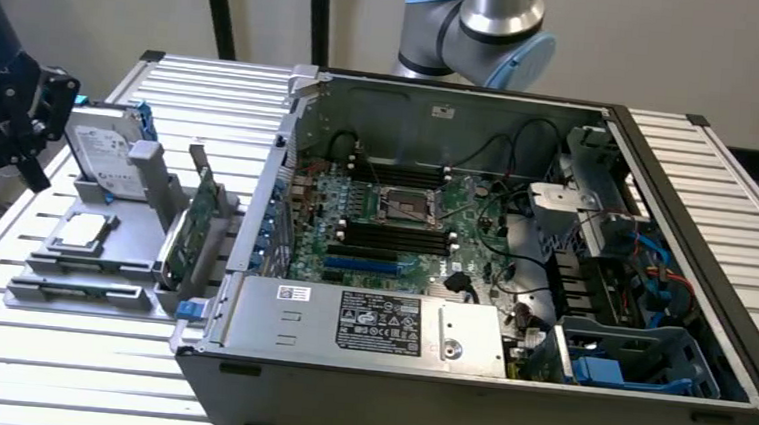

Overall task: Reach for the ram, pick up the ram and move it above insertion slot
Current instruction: 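Pick up the ram and move it above insertion slot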

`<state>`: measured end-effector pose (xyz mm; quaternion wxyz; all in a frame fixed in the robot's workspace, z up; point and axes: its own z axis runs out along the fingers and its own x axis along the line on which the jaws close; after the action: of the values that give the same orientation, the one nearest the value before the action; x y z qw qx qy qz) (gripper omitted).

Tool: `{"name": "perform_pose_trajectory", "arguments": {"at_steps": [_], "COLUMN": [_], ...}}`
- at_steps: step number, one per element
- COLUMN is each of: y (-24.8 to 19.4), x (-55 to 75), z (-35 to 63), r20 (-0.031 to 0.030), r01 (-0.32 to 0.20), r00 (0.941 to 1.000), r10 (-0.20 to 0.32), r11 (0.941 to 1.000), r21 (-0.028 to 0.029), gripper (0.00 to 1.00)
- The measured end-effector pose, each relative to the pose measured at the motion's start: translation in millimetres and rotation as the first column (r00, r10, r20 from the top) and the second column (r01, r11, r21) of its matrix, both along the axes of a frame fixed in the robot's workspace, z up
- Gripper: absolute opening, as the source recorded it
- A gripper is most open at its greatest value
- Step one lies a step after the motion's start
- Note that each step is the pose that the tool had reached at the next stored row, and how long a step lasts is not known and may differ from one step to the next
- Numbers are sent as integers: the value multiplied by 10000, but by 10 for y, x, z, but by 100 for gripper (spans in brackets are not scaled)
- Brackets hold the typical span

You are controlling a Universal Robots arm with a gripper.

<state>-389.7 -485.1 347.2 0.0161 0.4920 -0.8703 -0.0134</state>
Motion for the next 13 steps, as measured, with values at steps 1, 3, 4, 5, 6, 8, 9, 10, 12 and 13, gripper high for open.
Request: {"name": "perform_pose_trajectory", "arguments": {"at_steps": [1, 3, 4, 5, 6, 8, 9, 10, 12, 13], "y": [0, 0, 0, 0, 0, 0, 0, 0, 0, 0], "x": [0, 0, 0, 0, 0, 0, 0, 0, 0, 0], "z": [0, -2, -3, -4, -5, -8, -9, -11, -18, -19], "r20": [-1, 0, 1, 2, 4, 11, 15, 20, 35, 41], "r01": [-196, -561, -740, -920, -1098, -1461, -1637, -1816, -2178, -2353], "r00": [9998, 9984, 9973, 9958, 9939, 9893, 9865, 9834, 9760, 9719], "r10": [196, 561, 740, 920, 1098, 1461, 1637, 1816, 2178, 2353], "r11": [9998, 9984, 9973, 9958, 9939, 9893, 9865, 9834, 9760, 9719], "r21": [-1, 0, 0, 0, 0, -1, -3, -4, -6, -9], "gripper": [11, 11, 11, 11, 11, 11, 11, 11, 11, 11]}}
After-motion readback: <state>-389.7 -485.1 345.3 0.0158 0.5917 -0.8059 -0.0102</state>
